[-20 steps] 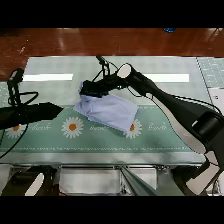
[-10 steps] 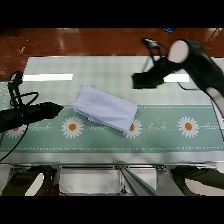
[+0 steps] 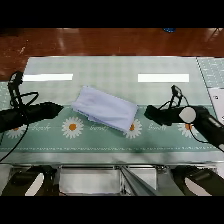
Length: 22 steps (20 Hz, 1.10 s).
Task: Fold the shirts.
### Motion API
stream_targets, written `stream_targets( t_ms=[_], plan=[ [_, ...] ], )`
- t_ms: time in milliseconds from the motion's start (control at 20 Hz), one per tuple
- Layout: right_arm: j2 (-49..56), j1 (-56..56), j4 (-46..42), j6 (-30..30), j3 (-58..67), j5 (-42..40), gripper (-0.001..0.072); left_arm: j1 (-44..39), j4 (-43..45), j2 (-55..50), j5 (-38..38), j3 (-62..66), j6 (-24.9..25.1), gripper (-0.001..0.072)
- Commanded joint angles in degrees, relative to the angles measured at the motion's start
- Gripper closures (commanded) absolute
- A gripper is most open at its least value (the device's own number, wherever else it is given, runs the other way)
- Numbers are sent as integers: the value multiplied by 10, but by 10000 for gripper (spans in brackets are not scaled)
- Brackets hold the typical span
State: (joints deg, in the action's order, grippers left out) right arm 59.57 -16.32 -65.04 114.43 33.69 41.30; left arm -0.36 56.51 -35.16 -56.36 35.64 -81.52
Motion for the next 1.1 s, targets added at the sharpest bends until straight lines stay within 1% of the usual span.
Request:
stream_targets(
  t_ms=[0, 50, 100, 300, 350, 400, 450, 500, 550, 650, 750, 900, 1000, 1050],
  plan=[
    [77, -3, 257, -184, -17, -41, 305, 0, 0, 0, -1, 0, 0, 692],
    [105, -3, 299, -226, -3, -29, 305, 0, 0, 0, -3, 0, 0, 692],
    [129, -3, 320, -247, 9, -20, 305, 0, 0, 0, -5, 0, 0, 692],
    [213, -3, 337, -273, 69, 28, 307, 0, 0, 0, -11, 0, 0, 692],
    [232, -3, 362, -299, 87, 47, 388, 0, 0, 0, -11, 0, 0, 692],
    [246, -3, 402, -345, 105, 69, 525, 0, 0, -2, -11, 0, -1, 692],
    [253, -3, 446, -396, 123, 83, 641, 0, 0, -4, -12, 0, -2, 692],
    [256, -3, 484, -434, 143, 87, 691, 0, 0, -9, -12, 0, -2, 692],
    [256, -3, 506, -436, 169, 86, 691, 0, 0, -13, -12, 0, -2, 692],
    [256, -3, 492, -433, 242, 85, 692, 0, 0, -23, -12, 0, -2, 692],
    [256, -3, 431, -398, 332, 97, 692, -1, -1, -32, -12, 0, -2, 692],
    [256, -2, 284, -302, 473, 122, 693, -7, -1, -42, -12, 0, -2, 692],
    [256, 2, 179, -229, 566, 159, 693, -18, 0, -46, -12, 0, -2, 692],
    [256, 8, 147, -214, 611, 179, 693, -24, 0, -48, -12, 0, -2, 692]
  ],
)
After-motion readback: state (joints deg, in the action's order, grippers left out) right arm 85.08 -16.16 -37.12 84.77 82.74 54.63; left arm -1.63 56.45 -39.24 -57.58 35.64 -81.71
